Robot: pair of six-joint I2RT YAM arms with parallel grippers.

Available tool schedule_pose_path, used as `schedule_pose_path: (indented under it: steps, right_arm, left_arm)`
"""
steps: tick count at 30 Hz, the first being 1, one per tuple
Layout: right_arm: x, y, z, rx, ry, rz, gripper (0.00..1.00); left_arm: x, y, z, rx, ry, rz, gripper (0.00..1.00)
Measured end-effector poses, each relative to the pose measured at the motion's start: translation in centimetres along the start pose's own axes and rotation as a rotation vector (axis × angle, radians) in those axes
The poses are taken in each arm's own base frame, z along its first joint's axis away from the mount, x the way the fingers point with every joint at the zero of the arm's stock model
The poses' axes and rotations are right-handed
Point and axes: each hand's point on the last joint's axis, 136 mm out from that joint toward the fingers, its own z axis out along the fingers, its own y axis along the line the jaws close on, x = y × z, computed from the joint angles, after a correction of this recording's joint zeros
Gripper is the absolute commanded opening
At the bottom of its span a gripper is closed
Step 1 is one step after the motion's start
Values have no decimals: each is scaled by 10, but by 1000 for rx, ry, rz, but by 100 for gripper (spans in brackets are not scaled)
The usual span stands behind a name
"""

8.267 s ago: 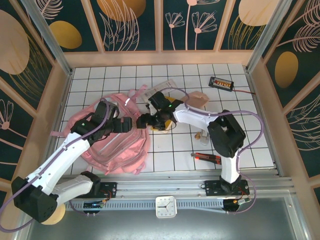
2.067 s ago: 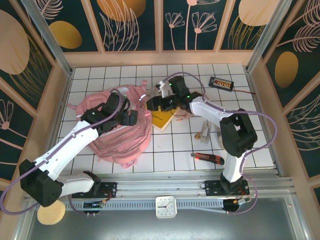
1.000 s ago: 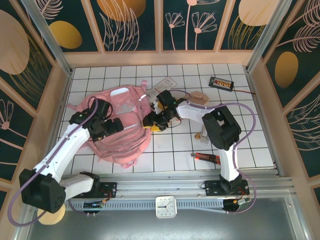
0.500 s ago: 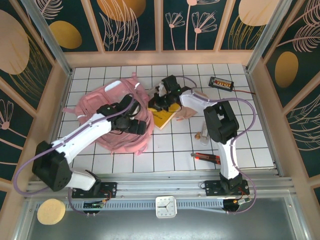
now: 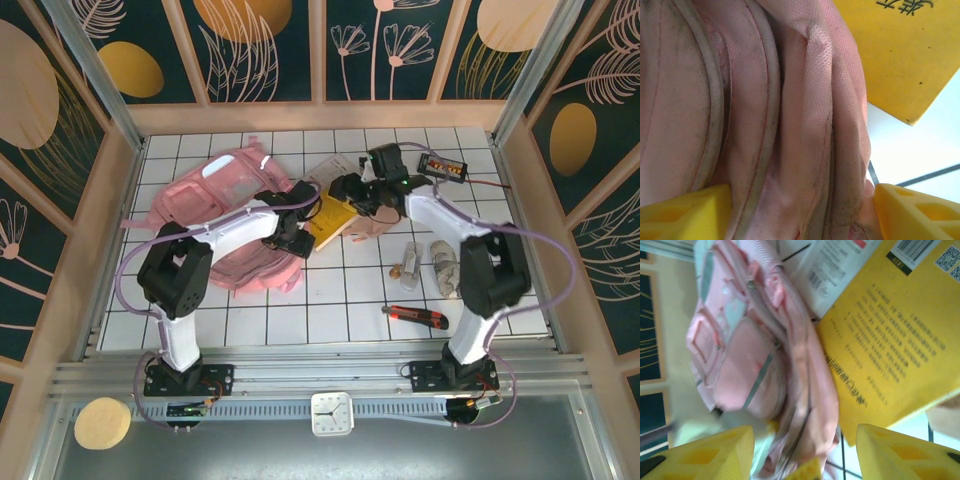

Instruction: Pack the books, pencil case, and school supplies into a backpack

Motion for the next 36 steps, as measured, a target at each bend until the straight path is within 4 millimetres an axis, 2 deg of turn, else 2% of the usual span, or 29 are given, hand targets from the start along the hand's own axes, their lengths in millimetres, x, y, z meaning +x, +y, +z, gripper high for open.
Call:
schedule_pose_path:
  steps: [1, 3, 4, 8, 12, 17, 20, 23, 25, 31, 36]
  right_arm:
    - [7, 5, -10, -8, -12, -14, 56]
    - [25, 16, -25, -28, -27, -50, 56]
    - [37, 22, -32, -39, -35, -76, 56]
    - [88, 33, -42, -63, -17, -178, 56]
    - [129, 52, -39, -87, 26, -302, 63]
    - [172, 76, -27, -121, 82, -464, 64]
    - [187, 79, -11, -113, 104, -515, 64]
    - [199, 69, 11, -60, 127, -540, 64]
    - [202, 62, 26, -19, 135, -547, 63]
    - [186, 57, 62, 75, 107, -528, 62]
    - [176, 53, 70, 137, 96, -490, 58]
  left_arm:
    - [0, 1, 2, -8, 3, 4, 40]
    - [0, 2, 4, -16, 5, 12, 4]
    - [0, 2, 6, -16, 7, 16, 0]
    - [-9, 0, 5, -20, 34, 24, 0]
    - [-42, -9, -4, 58, -3, -68, 0]
    - [-96, -16, -47, 167, -112, -199, 0]
    - [-128, -21, -76, 209, -190, -248, 0]
    - [-146, -26, -94, 251, -224, -281, 0]
    - [-152, -31, -98, 279, -228, -296, 0]
    - [-147, -38, -88, 302, -177, -310, 0]
    - [-146, -40, -88, 304, -174, -310, 0]
